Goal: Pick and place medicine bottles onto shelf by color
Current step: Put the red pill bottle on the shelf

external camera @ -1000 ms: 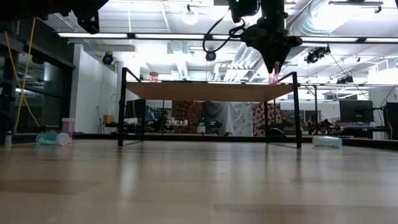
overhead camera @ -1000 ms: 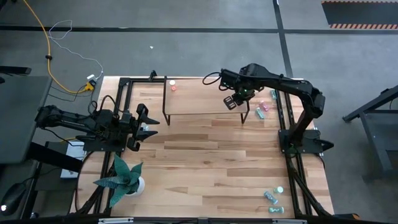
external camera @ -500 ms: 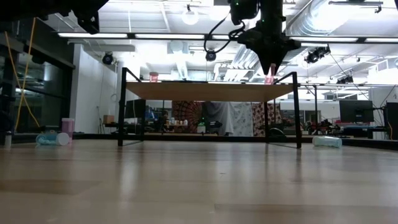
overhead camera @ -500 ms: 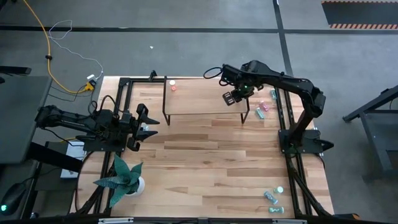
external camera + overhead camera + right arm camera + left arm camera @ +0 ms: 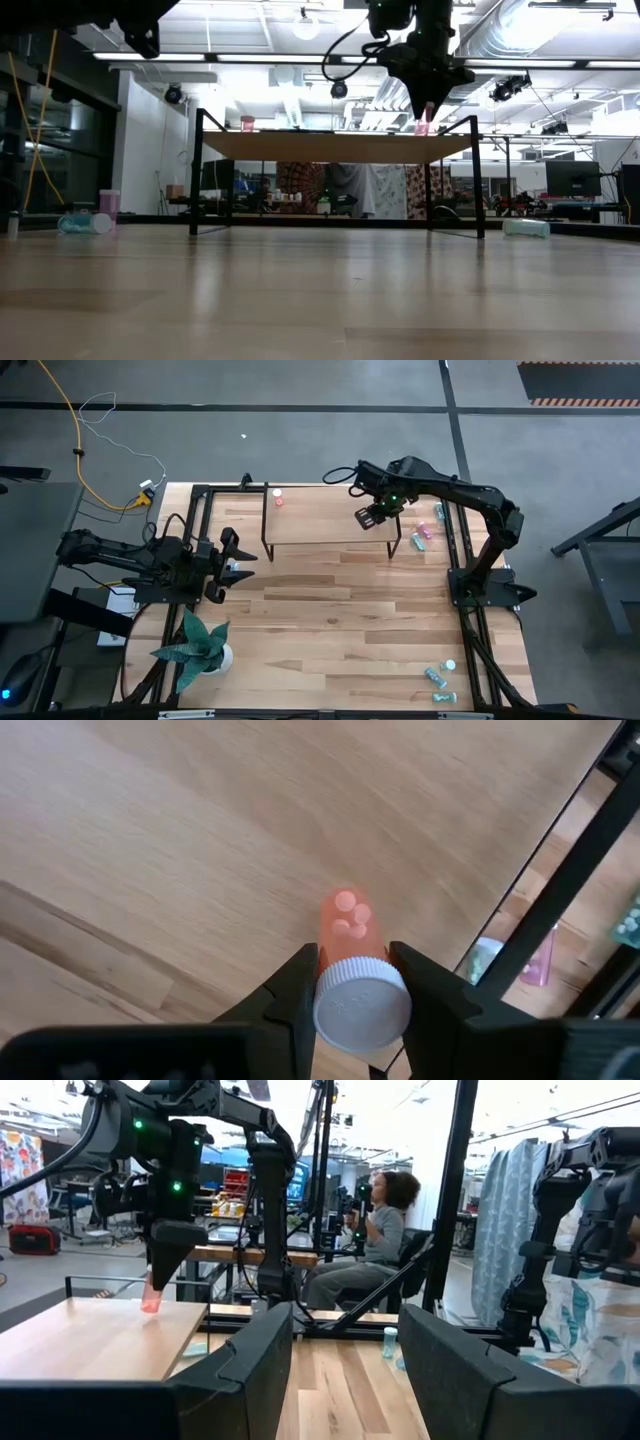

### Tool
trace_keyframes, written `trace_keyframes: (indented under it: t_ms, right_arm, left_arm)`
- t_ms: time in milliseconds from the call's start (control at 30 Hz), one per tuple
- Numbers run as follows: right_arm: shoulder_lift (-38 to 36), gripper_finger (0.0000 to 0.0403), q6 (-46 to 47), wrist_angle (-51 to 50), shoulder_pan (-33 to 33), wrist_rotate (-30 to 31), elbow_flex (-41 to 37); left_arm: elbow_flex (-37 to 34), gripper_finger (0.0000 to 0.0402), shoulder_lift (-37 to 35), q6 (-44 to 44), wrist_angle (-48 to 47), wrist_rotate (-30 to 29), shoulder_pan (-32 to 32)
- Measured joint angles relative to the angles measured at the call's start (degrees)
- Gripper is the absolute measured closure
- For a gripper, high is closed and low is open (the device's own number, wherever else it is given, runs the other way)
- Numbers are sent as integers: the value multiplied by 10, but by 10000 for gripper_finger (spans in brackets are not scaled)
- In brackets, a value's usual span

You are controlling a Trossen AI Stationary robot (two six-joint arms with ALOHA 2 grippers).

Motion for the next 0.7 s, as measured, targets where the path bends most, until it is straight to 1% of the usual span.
trace_keyframes:
  t_ms: [333,600,700]
  right_arm:
    - [0,304,4,-23,-1,3,0]
    - [0,303,-1,-23,-1,21,0]
    - [0,291,-1,-23,-1,31,0]
  left_arm:
    - [0,229,0,0,-4,0,0]
    - [0,229,0,0,-4,0,0]
    - [0,229,0,-1,-4,0,0]
